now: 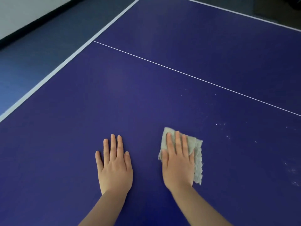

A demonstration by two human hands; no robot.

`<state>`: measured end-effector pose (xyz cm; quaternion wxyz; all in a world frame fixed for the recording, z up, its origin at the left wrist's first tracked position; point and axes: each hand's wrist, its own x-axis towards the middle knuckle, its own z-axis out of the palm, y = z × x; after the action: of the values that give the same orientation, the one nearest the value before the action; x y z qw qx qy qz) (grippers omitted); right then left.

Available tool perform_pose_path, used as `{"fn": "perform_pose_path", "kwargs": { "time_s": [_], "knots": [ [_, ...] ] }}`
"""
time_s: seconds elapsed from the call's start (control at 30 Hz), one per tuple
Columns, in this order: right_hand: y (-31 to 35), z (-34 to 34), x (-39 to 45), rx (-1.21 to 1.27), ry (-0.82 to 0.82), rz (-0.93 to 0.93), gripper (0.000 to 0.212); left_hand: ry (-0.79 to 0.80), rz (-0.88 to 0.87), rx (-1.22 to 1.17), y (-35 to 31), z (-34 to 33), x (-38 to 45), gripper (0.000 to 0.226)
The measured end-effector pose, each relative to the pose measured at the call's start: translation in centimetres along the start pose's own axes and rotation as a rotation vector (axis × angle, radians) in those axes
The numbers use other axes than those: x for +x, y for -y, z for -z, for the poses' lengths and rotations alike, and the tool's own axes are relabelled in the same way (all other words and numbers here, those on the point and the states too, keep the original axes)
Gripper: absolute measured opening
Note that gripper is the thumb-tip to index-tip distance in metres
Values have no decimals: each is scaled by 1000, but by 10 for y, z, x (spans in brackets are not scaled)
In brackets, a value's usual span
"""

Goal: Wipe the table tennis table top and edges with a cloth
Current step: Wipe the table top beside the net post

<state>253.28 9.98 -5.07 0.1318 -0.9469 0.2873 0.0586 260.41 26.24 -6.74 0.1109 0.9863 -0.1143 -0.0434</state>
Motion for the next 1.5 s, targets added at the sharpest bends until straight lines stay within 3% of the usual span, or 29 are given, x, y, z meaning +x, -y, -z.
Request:
{"fn": "perform_pose_path", "kwargs": {
  "time_s": [0.1,0.2,0.4,0.47,0.57,0.63,0.7,0.83,0.9,0.97,1.03,1.13,1.23,1.3,1.37,1.5],
  "knots": [
    [11,-5,-3,-15,26,213,54,18,-36,33,-8,-2,4,61],
    [-18,9,29,-107,59,349,59,74,-169,15,-48,-4,10,63],
    [-118,38,31,25,30,-289,55,121,-372,29,-125,-19,23,64],
    [-113,26,4,-26,-37,-206,57,124,-406,45,-138,-24,27,63],
    [-94,17,0,-31,11,51,56,134,-449,78,-151,-28,37,60],
    [-99,23,22,-82,19,175,53,127,-445,55,-158,-27,47,61],
    [-121,41,53,-123,47,164,60,102,-425,11,-165,-23,63,58],
    [-169,55,56,-66,9,-190,64,118,-391,37,-167,-17,102,57],
    [-164,46,39,-63,-11,-250,64,99,-382,49,-168,-18,113,57],
    [-139,36,32,-56,-66,-136,63,90,-372,50,-170,-19,117,57],
    [-116,31,45,-42,-31,22,55,92,-364,44,-171,-19,117,57],
    [-109,44,96,-109,8,197,59,115,-327,40,-171,-17,117,57],
    [-137,61,135,-114,35,-3,63,138,-322,47,-166,-13,128,62],
    [-156,66,129,-89,10,-196,57,142,-317,59,-155,-10,144,66],
    [-157,64,108,-41,15,-266,54,127,-302,79,-143,-7,164,68],
    [-110,42,87,-40,-42,-9,61,72,-254,80,-143,-9,187,68]
  ]
}}
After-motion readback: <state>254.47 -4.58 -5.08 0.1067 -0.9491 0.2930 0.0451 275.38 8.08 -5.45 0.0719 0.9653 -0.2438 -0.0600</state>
